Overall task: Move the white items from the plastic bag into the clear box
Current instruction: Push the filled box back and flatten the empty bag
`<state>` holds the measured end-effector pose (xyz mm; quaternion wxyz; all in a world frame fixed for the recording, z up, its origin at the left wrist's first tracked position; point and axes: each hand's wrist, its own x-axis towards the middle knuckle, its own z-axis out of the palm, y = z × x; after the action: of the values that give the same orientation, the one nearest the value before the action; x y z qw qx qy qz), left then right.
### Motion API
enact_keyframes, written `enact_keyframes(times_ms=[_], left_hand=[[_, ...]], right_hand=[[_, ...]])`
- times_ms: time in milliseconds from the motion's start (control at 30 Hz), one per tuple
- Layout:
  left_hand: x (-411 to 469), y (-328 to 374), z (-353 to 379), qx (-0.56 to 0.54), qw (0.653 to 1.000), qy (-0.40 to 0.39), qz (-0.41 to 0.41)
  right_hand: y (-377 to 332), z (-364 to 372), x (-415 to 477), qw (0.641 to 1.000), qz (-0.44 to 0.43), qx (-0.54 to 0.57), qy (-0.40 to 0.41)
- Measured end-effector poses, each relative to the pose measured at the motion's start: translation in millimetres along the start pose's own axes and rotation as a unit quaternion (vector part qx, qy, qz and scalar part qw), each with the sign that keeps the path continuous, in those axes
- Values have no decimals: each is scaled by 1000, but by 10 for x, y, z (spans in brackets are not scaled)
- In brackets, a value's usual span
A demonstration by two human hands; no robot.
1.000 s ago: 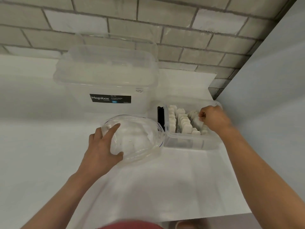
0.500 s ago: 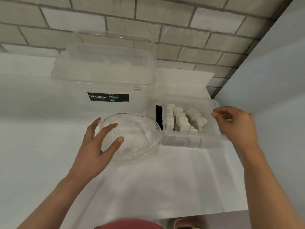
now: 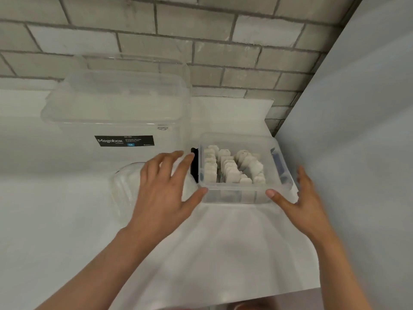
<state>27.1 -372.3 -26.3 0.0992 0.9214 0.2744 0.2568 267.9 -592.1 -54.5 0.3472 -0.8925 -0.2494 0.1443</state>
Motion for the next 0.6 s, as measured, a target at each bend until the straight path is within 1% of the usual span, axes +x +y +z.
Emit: enact_keyframes(times_ms=[67,133,200,267,433,533,600], left_hand=[[163,117,181,72,995,-69,4],[286,178,324,147,978,-145,-3],[359,198,414,191,964,-186,-17],[437,236,443,200,961,-189,-27],[843,322,405,194,944,-260,-64],[1191,294,466,164,944,-276,-73],[1441,269,582,120,941,-299,-103]], right_hand=[[61,16,24,1000,-10,17,-21],[74,35,57,999,-30,26,-26],[84,52,110,998,-41,35,-29],[87,60,202,997,-42,47,-34],[24,60,585,997,-60,34,-36],[-18,61,967,996,-80,25,-40],[-38,78,1281,995,-83,15,-48]])
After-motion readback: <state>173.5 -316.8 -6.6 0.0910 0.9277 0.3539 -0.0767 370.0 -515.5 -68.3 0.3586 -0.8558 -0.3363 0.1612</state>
